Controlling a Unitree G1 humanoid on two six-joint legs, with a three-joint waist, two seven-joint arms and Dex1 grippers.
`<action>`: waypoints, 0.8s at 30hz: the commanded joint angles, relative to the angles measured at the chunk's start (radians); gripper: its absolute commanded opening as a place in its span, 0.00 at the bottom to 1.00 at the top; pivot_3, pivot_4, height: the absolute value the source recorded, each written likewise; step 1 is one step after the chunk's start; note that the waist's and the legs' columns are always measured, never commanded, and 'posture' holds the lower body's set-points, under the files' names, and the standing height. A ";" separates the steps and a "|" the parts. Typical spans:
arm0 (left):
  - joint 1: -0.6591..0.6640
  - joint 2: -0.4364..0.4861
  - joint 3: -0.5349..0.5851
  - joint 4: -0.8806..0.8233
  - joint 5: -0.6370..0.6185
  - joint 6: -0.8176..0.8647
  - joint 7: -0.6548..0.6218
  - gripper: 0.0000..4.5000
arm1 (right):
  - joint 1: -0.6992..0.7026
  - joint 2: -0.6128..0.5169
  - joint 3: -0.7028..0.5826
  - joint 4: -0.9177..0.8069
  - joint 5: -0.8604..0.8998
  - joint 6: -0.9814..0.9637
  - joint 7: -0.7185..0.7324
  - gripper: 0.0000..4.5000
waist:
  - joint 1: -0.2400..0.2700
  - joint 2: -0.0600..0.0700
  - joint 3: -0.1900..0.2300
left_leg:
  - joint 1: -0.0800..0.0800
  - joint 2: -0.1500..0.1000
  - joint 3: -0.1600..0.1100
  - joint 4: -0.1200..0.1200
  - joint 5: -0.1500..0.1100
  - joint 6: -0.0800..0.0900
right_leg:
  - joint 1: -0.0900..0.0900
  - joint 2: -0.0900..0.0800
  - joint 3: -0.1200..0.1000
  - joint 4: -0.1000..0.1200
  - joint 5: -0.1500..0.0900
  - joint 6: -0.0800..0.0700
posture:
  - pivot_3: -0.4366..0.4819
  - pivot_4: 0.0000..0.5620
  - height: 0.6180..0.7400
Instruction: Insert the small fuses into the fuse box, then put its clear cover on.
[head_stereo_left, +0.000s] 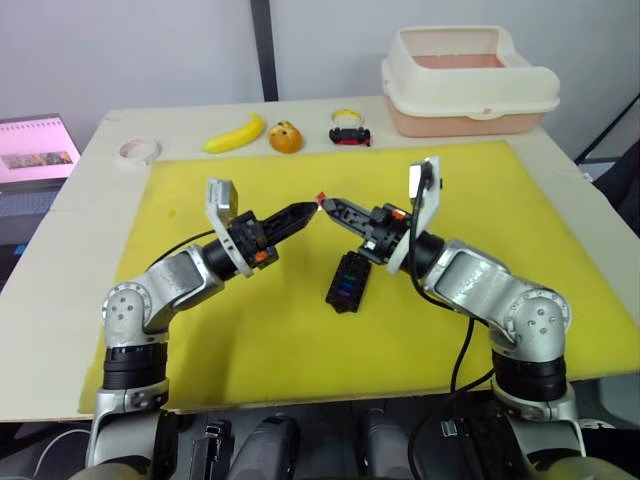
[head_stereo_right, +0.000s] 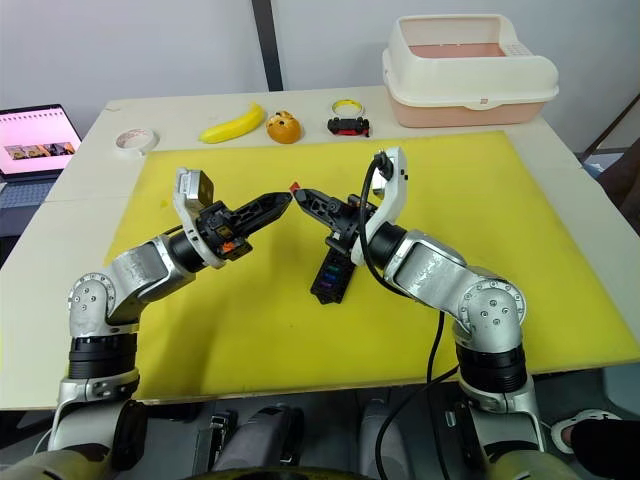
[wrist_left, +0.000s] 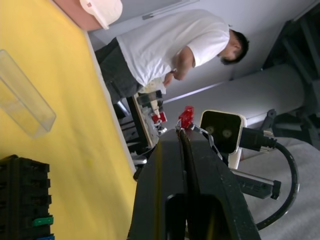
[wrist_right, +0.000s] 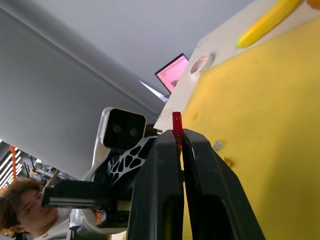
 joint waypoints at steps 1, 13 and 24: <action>-0.004 0.000 -0.008 -0.009 -0.013 0.001 0.001 0.00 | -0.009 -0.004 0.002 -0.036 0.028 -0.013 0.013 0.01 | 0.000 0.000 0.000 | 0.000 0.000 0.000 0.000 0.000 0.000 | 0.000 0.000 0.000 0.000 0.000 0.000 | 0.48 0.27 1.00; -0.106 0.323 -0.064 -0.051 0.328 0.113 -0.412 0.52 | -0.040 -0.265 -0.072 -0.051 0.004 0.077 0.165 0.00 | 0.001 0.001 0.001 | 0.000 0.000 0.000 0.000 -0.001 0.002 | 0.000 0.001 -0.001 -0.001 0.000 0.000 | 0.48 0.27 1.00; -0.104 0.470 -0.463 -0.140 1.302 -0.546 -1.114 0.99 | 0.002 -0.608 0.166 -0.188 -0.703 0.050 0.713 0.00 | 0.002 0.000 0.002 | -0.001 0.002 0.004 -0.001 -0.003 0.005 | 0.001 0.000 -0.001 -0.006 0.000 0.000 | 0.48 0.27 1.00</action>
